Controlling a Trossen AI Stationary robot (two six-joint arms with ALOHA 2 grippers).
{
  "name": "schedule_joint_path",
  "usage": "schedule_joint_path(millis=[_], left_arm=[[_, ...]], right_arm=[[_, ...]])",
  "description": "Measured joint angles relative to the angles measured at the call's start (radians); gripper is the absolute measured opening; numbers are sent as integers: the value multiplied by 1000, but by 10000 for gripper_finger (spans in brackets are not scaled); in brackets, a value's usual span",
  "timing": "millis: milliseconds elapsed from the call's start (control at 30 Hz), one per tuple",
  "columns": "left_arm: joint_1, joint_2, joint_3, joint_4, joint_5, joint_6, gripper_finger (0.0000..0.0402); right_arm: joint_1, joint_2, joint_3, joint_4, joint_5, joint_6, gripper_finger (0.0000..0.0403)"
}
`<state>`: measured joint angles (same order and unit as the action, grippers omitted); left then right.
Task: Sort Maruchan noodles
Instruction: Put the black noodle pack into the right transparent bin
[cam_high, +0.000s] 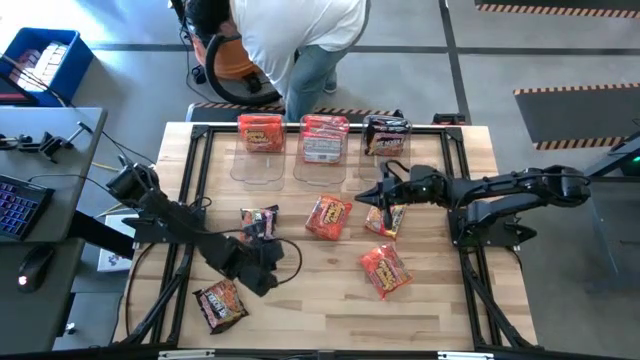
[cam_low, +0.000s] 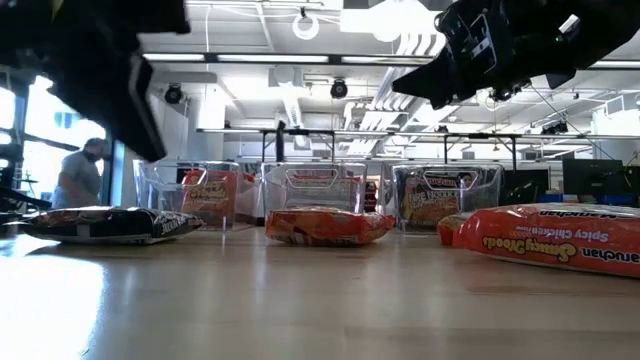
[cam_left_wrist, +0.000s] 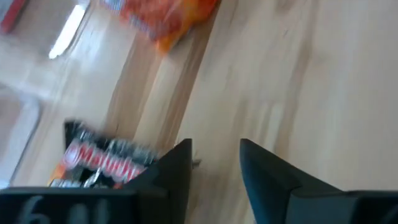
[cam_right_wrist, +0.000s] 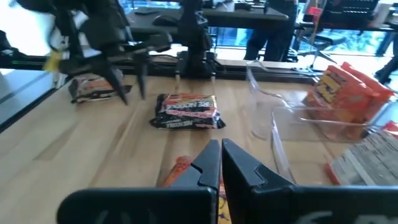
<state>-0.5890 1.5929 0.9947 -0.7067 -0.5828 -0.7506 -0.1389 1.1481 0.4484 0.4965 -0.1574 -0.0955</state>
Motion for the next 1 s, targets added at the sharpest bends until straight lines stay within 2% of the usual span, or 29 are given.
schedule_joint_path(millis=[100,233,367,467,600,833,1000], left_arm=[[-11,37,0,-66,1,-23,146],[-9,107,0,-91,10,21,164],[4,178,0,-101,13,63,173],[22,220,0,-120,13,40,170],[43,251,1,-121,8,13,137],[62,254,-1,-73,-12,-15,12],[59,238,-1,87,-30,-32,5]], right_arm=[[14,0,0,-1,0,-10,0],[18,0,1,-5,0,-10,0],[17,0,1,-6,31,-10,0],[17,0,1,-6,51,-11,0],[17,0,1,-7,51,-10,0],[17,0,1,-23,51,38,0],[18,3,1,-77,63,224,2]])
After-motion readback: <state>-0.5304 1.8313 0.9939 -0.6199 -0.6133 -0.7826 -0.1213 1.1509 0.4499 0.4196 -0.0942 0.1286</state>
